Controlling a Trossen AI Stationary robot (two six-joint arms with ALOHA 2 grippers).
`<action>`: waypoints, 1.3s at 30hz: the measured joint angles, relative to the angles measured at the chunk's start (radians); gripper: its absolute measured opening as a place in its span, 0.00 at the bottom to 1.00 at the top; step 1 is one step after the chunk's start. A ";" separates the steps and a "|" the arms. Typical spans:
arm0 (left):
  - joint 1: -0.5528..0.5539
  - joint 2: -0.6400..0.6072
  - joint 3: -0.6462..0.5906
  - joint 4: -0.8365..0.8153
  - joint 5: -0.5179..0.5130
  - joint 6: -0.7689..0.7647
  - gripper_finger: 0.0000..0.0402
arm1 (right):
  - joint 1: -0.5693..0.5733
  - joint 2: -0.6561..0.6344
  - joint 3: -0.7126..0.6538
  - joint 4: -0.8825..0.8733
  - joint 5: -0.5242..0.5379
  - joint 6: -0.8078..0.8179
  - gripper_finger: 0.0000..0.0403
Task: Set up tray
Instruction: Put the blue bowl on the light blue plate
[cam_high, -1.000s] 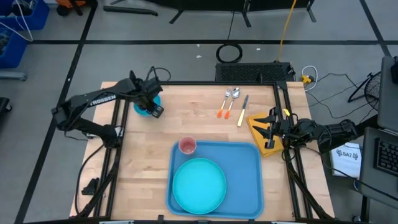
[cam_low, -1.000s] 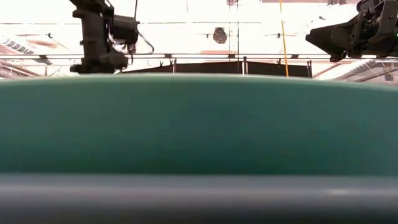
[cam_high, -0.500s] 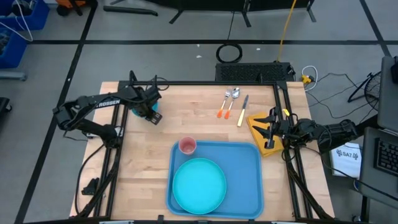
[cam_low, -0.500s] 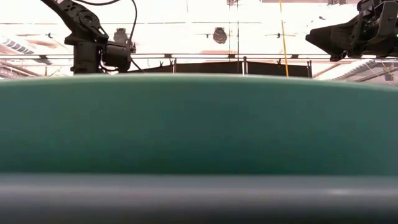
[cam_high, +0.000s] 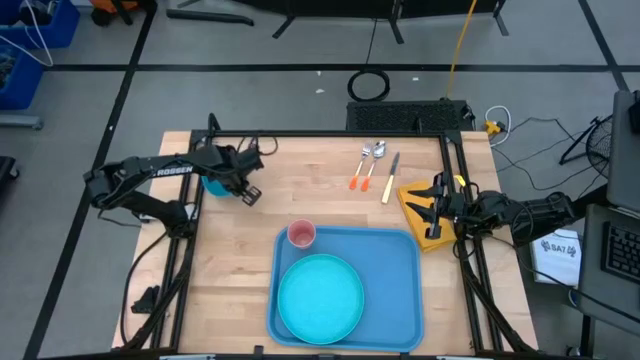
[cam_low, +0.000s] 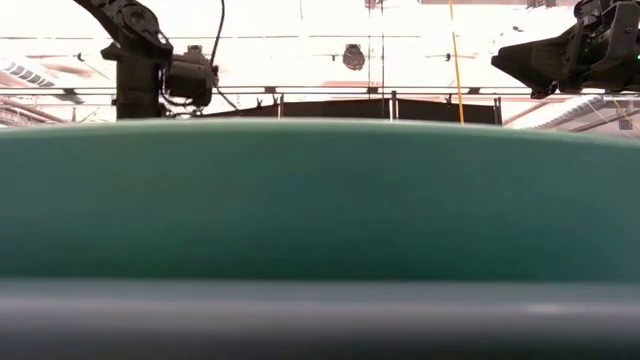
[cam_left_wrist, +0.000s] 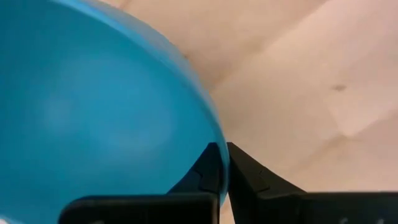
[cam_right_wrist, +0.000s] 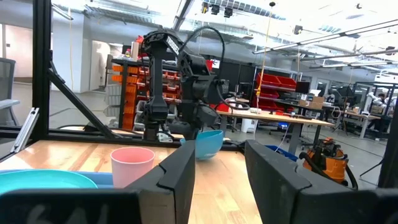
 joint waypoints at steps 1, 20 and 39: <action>-0.030 0.002 0.017 -0.013 0.011 -0.018 0.02 | 0.000 0.000 0.000 0.000 0.000 0.000 0.32; -0.844 0.129 0.783 -0.247 -0.313 -0.433 0.02 | 0.000 0.001 0.000 -0.001 0.003 0.000 0.32; -1.018 0.843 1.420 -0.397 0.108 -0.447 0.02 | 0.000 0.001 0.000 0.000 0.000 0.030 0.32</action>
